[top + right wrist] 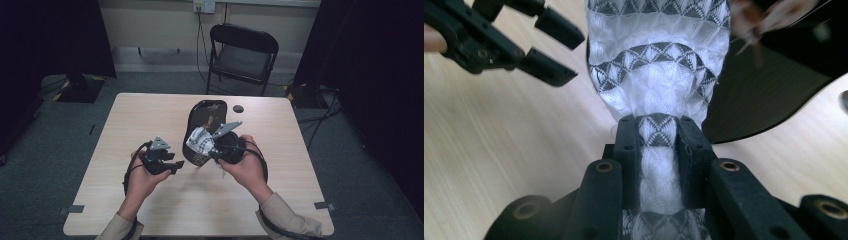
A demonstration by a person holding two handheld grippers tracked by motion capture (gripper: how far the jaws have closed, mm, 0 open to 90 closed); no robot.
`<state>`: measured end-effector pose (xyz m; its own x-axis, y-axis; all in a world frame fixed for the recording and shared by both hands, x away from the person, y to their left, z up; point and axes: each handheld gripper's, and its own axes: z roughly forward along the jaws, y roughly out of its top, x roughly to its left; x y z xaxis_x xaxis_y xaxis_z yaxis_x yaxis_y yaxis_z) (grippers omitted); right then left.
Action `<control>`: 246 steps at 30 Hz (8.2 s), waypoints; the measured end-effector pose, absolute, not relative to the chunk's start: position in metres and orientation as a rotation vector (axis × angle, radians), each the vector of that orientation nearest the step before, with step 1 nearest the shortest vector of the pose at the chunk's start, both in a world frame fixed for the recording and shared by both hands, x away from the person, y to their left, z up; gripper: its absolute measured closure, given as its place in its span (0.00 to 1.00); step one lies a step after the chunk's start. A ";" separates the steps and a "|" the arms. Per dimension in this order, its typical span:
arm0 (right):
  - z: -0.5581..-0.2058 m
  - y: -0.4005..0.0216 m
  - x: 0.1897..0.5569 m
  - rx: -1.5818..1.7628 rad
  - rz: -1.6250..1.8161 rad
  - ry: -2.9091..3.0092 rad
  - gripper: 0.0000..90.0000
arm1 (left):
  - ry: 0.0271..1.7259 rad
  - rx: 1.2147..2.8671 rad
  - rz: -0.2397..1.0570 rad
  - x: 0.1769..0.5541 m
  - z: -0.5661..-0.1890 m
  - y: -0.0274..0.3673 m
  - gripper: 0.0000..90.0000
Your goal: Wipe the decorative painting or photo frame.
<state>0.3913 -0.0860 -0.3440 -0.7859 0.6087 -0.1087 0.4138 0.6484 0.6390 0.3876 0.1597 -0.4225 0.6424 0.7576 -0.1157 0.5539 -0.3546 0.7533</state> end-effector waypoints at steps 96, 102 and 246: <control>-0.458 -0.046 0.390 0.738 0.714 2.877 0.83 | 1.096 2.010 0.353 0.385 -0.426 0.190 0.31; -0.455 -0.043 0.401 0.727 0.680 2.869 0.83 | 1.100 2.008 0.353 0.384 -0.426 0.192 0.31; -0.242 -0.067 0.449 0.827 0.757 2.401 0.84 | 0.891 2.025 0.218 0.399 -0.432 0.155 0.87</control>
